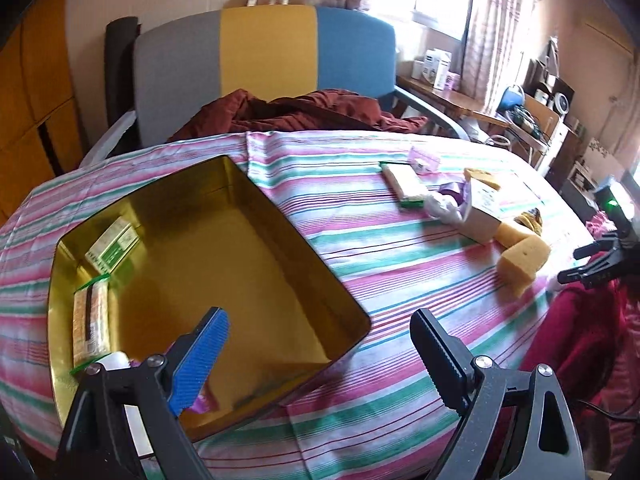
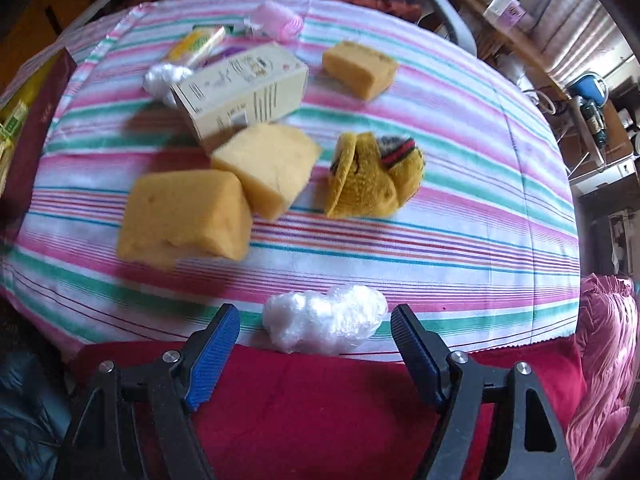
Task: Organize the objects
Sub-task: 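Withdraw both tools from the tray toward the remaining items, then grasp the clear cotton bag with the right tool while the left tool grasps a yellow sponge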
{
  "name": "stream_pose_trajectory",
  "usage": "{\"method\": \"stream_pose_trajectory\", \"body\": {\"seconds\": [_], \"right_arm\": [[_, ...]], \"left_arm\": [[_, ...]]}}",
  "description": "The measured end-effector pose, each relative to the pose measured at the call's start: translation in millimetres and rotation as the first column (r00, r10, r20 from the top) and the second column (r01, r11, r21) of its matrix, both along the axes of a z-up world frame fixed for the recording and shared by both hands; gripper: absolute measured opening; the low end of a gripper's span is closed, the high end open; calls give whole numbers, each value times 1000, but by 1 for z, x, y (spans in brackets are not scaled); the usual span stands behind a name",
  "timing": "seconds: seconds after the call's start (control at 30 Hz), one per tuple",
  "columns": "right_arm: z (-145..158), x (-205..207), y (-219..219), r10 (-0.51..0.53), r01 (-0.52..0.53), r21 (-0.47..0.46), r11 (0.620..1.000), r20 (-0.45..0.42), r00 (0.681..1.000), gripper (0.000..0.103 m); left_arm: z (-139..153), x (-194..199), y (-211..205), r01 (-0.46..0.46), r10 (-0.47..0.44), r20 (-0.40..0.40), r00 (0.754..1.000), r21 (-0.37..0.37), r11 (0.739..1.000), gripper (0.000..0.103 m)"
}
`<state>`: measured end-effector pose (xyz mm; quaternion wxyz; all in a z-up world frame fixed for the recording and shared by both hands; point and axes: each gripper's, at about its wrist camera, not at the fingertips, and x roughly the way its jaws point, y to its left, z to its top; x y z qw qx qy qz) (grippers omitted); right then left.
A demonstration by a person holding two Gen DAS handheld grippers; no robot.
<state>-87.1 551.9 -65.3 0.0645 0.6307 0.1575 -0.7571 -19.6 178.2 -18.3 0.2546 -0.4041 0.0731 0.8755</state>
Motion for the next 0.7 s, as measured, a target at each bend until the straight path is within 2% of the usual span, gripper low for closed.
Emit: {"method": "stream_pose_trajectory", "body": {"seconds": [0.13, 0.3, 0.47, 0.6, 0.7], "right_arm": [[-16, -11, 8, 10, -10, 3, 1000, 91, 996, 79], [-22, -11, 8, 48, -48, -4, 999, 140, 989, 65], [-17, -7, 12, 33, -30, -40, 999, 86, 996, 56], [-10, -2, 23, -12, 17, -111, 994, 39, 999, 54], [-5, 3, 32, -61, 61, -156, 986, 7, 998, 53]], "left_arm": [[1, 1, 14, 36, -36, -2, 999, -6, 999, 94], [2, 1, 39, 104, -104, 1, 995, -7, 995, 94], [1, 3, 72, 214, -214, 14, 977, 11, 977, 94], [-2, 8, 114, 346, -347, 26, 937, 36, 937, 94], [-8, 10, 140, 408, -410, 56, 910, 50, 912, 94]]}}
